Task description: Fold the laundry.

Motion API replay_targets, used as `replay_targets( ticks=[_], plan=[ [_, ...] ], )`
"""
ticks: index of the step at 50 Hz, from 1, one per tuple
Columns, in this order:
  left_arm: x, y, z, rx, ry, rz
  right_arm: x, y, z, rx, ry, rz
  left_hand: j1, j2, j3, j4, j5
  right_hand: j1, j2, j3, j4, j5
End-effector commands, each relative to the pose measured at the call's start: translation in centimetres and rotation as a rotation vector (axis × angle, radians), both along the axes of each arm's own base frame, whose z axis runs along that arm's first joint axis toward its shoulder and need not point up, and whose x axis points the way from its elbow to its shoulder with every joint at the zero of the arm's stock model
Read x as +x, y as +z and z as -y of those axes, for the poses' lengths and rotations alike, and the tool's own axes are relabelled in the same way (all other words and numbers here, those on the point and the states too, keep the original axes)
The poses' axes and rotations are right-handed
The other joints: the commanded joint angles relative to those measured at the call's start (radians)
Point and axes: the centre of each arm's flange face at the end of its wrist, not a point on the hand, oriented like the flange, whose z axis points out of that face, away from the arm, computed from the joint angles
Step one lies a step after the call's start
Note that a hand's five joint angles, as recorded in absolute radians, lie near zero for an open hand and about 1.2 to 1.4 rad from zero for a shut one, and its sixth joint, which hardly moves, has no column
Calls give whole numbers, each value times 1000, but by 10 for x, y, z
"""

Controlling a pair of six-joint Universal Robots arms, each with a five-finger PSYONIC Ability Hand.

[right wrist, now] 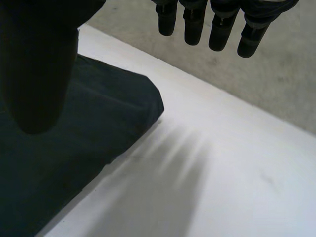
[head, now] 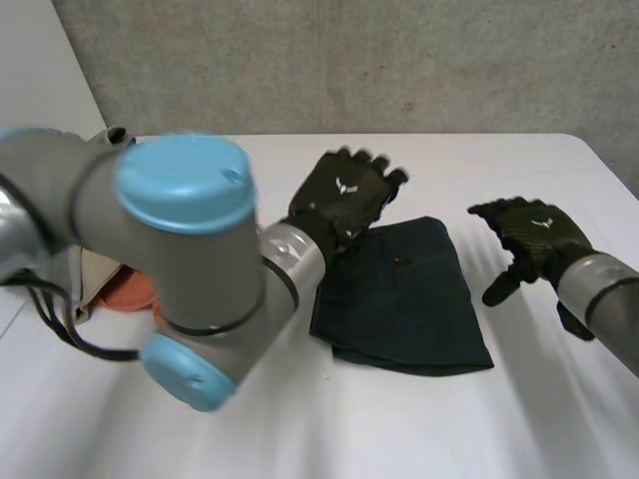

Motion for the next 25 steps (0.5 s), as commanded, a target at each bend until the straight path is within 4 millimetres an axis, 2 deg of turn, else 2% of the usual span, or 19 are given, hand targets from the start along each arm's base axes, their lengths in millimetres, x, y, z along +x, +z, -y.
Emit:
replay_targets(
  ticks=[1, 7, 15, 25],
  plan=[
    [9, 34, -20, 54, -284, -114, -17, -26, -11, 166, -84, 104, -8, -23, -28, -26, -42, -13, -8, -23, -35, -47],
    [19, 32, -17, 202, -406, -174, -12, -52, -22, 273, -36, 130, 9, -6, -11, -8, -24, -13, -8, -23, -35, -47],
    [21, 29, -21, 216, -408, -173, -6, -73, -23, 322, -2, 153, 9, -6, -11, -8, -24, -13, -8, -23, -35, -47],
    [22, 32, -21, 207, -401, -178, 10, -76, -17, 282, 39, 175, 12, -3, -8, -5, -21, -13, -8, -23, -35, -47]
  ],
)
